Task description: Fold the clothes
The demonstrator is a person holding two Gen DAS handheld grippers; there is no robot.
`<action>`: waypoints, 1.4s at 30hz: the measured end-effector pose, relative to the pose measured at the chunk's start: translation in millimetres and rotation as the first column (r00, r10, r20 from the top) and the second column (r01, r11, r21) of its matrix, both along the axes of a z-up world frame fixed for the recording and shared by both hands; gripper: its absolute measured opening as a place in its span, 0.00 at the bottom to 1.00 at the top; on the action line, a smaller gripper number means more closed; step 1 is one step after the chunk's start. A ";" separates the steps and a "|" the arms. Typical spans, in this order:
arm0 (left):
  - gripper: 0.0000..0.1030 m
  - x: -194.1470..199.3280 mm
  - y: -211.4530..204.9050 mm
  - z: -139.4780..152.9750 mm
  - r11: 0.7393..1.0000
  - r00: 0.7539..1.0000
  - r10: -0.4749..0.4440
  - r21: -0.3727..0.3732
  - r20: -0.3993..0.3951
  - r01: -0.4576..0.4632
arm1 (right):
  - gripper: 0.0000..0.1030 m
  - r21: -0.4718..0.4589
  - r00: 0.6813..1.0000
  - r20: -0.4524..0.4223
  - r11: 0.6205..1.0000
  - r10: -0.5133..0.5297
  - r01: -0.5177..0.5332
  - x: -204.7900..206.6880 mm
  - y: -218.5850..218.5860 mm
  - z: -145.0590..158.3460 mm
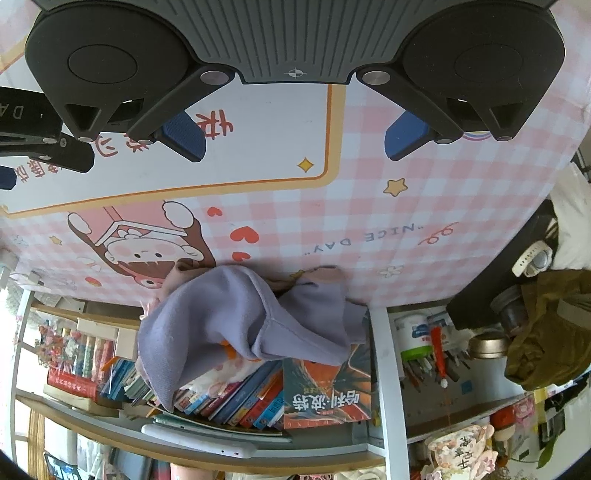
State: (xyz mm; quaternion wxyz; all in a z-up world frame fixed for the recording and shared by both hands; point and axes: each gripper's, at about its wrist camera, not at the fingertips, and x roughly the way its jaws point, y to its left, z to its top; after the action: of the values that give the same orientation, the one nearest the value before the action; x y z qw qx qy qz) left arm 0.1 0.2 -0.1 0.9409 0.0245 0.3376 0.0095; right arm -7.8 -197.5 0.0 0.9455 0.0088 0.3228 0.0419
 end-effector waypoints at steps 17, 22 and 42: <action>1.00 3.1 3.6 -2.5 1.000 1.000 0.015 -0.011 -0.025 -0.015 | 1.00 0.001 1.000 -0.017 1.000 0.001 -0.001 3.4 2.9 -1.9; 1.00 4.8 4.1 -2.3 1.000 1.000 0.011 -0.010 -0.029 -0.012 | 1.00 0.000 1.000 -0.019 1.000 0.000 0.000 5.2 3.2 -2.9; 1.00 10.6 5.9 -6.5 0.999 0.998 0.004 -0.031 -0.058 -0.006 | 1.00 -0.002 0.999 -0.037 1.000 0.005 -0.005 11.4 4.6 -7.1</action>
State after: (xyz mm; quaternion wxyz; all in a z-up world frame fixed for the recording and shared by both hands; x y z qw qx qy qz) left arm 10.6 6.1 -6.6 0.9311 0.0092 0.3647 0.0057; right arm 3.5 -192.9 -7.1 0.9392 0.0077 0.3404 0.0439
